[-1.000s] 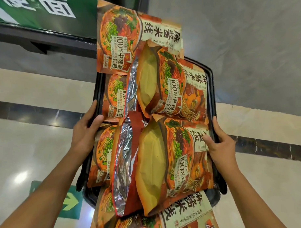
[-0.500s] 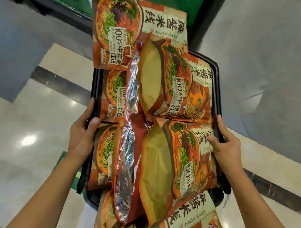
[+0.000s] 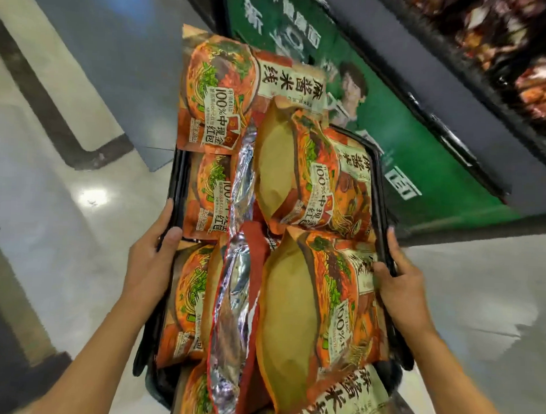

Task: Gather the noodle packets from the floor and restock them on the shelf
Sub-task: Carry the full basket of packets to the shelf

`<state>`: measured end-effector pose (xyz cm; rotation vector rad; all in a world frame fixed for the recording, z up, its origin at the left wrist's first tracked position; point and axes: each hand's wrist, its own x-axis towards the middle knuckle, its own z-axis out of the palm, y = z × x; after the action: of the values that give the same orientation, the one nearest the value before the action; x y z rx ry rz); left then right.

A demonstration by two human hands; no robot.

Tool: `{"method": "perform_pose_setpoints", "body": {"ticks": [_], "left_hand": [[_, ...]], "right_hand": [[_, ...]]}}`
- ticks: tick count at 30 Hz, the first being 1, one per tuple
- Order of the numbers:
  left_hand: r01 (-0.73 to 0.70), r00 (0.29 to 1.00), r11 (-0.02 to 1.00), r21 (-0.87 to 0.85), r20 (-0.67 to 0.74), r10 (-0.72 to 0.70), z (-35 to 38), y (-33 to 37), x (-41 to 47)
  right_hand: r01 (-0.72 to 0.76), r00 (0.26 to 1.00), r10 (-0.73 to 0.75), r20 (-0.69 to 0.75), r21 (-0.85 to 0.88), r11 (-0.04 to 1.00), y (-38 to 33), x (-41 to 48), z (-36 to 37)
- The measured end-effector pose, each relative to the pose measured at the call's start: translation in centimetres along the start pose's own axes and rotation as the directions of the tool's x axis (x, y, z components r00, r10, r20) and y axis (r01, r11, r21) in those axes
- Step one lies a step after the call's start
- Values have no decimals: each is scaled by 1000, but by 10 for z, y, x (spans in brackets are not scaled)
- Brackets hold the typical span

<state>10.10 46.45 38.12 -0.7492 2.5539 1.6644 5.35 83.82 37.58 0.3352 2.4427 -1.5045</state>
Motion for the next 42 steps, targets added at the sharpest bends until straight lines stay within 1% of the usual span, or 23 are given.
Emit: {"method": "perform_pose_setpoints", "body": {"ticks": [4,8,11,13,17,19,22,24,28,30,33,39,42], "left_hand": [[73,991,997,-26,-113,-76,-39,3,38],[99,969,994,-46,-222,-106,-80,12,87],[155,940,985,-75,-295,-170,-112,12,123],[176,919,978,-114,-337,-205,-137,10,151],[209,896,967,-144,-368,-248,-188,8,212],[214,882,964,-155,-393,-259,-212,10,245],[232,864,962,-146,-424,-272,-244,10,297],[249,850,959,-139,-443,-285,-261,11,331],[248,822,957,-151,-490,-290,-288,17,397],[263,809,951,-161,-501,-309,-301,15,433],[280,785,942,-186,-520,-336,-320,19,480],[291,759,932,-216,-541,-363,-365,16,577],[295,772,927,-232,-514,-374,-392,20,629]], "right_hand": [[74,988,-64,137,-72,995,-50,67,39],[168,956,-121,266,-163,972,-109,135,90],[139,948,-87,307,-152,979,-155,181,144],[161,933,-102,345,-146,976,-183,211,179],[199,909,-120,399,-162,967,-238,264,245],[236,896,-152,417,-157,959,-266,291,279],[213,886,-135,443,-132,968,-307,331,320],[238,869,-159,468,-113,965,-336,356,345],[294,834,-187,519,-130,947,-386,424,391],[290,815,-186,548,-108,951,-414,456,413],[287,802,-171,572,-119,951,-455,493,447],[320,808,-155,568,-202,926,-517,569,515],[308,807,-126,577,-229,923,-542,600,551]]}}
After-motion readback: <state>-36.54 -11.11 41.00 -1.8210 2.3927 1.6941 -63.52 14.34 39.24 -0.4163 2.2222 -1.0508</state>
